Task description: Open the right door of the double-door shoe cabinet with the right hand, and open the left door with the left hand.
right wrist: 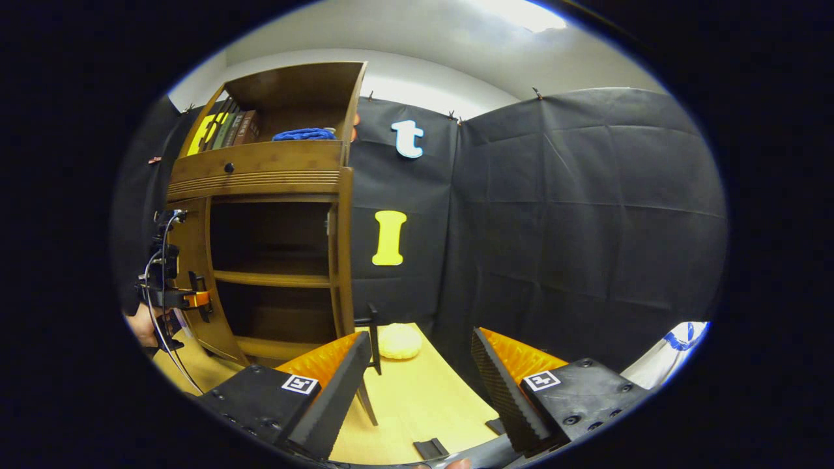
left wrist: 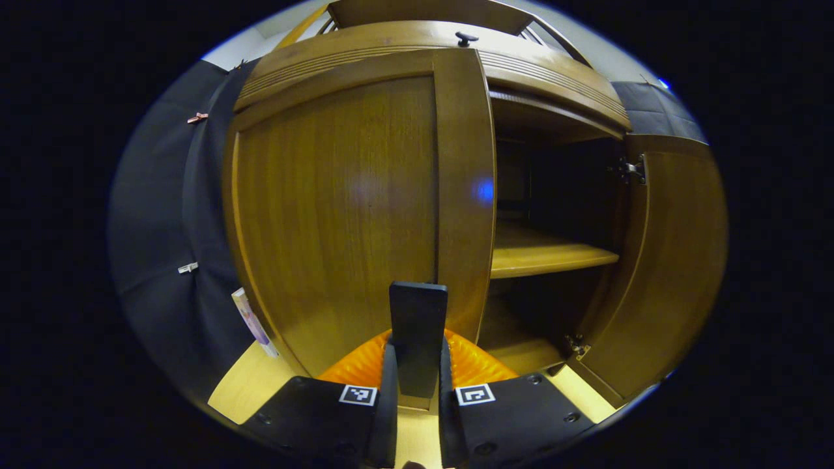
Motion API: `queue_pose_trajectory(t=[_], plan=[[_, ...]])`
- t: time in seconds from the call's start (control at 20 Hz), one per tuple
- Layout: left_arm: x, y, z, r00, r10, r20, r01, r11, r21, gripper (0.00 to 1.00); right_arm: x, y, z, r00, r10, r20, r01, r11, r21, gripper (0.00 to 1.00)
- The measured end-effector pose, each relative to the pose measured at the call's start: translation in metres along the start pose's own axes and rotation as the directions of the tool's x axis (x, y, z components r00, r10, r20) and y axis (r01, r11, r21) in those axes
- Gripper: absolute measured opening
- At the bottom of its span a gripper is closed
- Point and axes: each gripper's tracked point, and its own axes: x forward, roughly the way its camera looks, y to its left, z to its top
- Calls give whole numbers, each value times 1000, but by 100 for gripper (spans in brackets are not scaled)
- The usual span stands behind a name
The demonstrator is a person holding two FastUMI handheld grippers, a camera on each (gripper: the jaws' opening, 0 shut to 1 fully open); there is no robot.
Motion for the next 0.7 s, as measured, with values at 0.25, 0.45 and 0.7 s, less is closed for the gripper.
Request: queue_pose_trajectory(t=[0.25, 0.45, 0.7], plan=[[-51, 28, -16, 1000, -13, -2, 13, 1000, -3, 29, 2, 60, 6, 995, 97, 9, -97, 994, -46, 98], [-88, 62, -26, 1000, -8, 12, 8, 1000, 3, 27, -2, 114, 6, 984, 178, 15, -177, 982, -63, 98], [-122, 108, -36, 999, 8, 37, -8, 1000, -16, 24, -9, 175, 0, 961, 277, 4, -277, 960, 31, 98]])
